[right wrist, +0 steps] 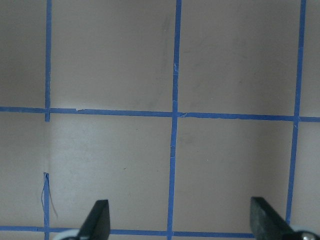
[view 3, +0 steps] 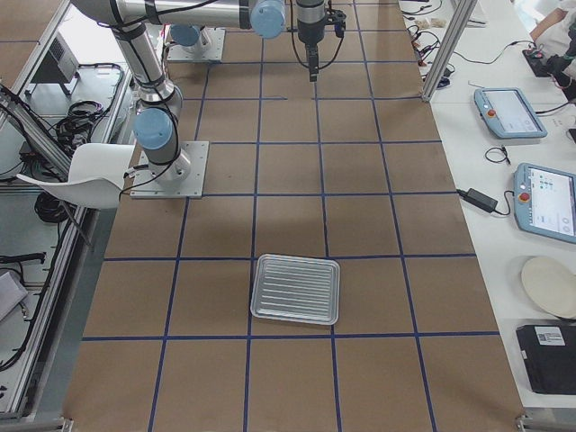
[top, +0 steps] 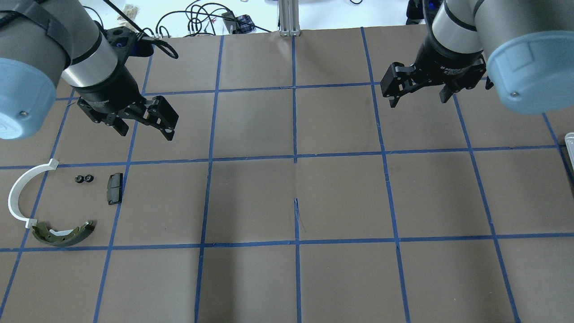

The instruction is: Place bearing gear from tray to pile

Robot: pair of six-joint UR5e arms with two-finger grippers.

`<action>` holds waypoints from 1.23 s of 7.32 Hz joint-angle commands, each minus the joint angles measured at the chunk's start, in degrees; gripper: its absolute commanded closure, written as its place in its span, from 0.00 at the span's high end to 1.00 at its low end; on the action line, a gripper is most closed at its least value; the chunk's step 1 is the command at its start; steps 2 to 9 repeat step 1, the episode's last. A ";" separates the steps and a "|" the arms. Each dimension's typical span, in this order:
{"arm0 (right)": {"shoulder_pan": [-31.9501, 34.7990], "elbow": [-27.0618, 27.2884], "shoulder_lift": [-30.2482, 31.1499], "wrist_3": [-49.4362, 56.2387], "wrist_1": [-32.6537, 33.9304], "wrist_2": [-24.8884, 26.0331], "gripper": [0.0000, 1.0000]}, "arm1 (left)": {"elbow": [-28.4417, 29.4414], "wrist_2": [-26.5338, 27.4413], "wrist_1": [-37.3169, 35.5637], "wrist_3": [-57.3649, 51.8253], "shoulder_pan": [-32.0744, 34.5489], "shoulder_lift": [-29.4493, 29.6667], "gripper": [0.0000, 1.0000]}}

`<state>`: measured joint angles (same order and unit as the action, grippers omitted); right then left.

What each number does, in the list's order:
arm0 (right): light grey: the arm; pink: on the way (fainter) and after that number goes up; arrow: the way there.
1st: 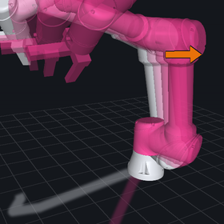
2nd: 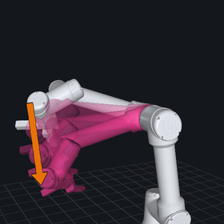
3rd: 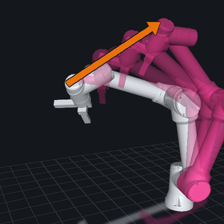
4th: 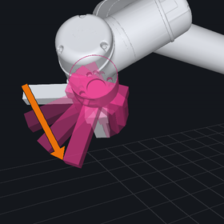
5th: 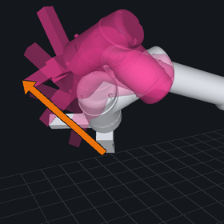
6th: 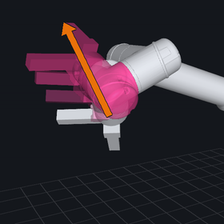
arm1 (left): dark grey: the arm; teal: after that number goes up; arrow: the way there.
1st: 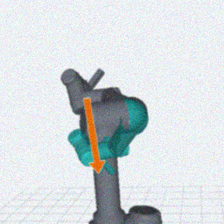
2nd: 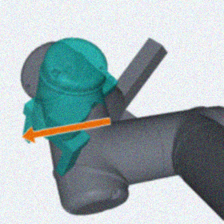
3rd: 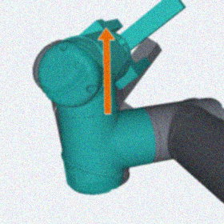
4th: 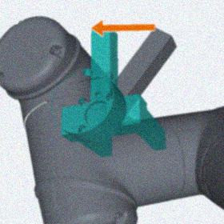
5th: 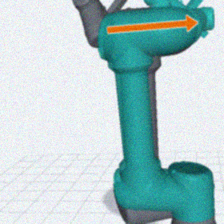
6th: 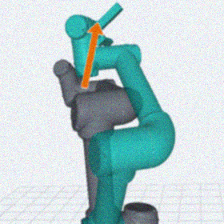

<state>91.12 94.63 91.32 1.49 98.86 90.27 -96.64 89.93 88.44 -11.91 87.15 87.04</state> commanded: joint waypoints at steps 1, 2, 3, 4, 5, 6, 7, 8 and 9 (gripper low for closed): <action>0.02 -0.15 0.00 0.00 0.11 -0.18 1.00 | -0.22 -0.11 0.32 0.04 0.04 -1.26 1.00; 0.02 -0.15 0.00 0.00 0.11 -0.18 1.00 | -0.22 -0.11 0.32 0.04 0.04 -1.26 1.00; 0.02 -0.15 0.00 0.00 0.11 -0.18 1.00 | -0.22 -0.11 0.32 0.04 0.04 -1.26 1.00; 0.02 -0.15 0.00 0.00 0.11 -0.18 1.00 | -0.22 -0.11 0.32 0.04 0.04 -1.26 1.00; 0.02 -0.15 0.00 0.00 0.11 -0.18 1.00 | -0.22 -0.11 0.32 0.04 0.04 -1.26 1.00; 0.02 -0.15 0.00 0.00 0.11 -0.18 1.00 | -0.22 -0.11 0.32 0.04 0.04 -1.26 1.00; 0.02 -0.15 0.00 0.00 0.11 -0.18 1.00 | -0.22 -0.11 0.32 0.04 0.04 -1.26 1.00; 0.02 -0.15 0.00 0.00 0.11 -0.18 1.00 | -0.22 -0.11 0.32 0.04 0.04 -1.26 1.00; 0.02 -0.15 0.00 0.00 0.11 -0.18 1.00 | -0.22 -0.11 0.32 0.04 0.04 -1.26 1.00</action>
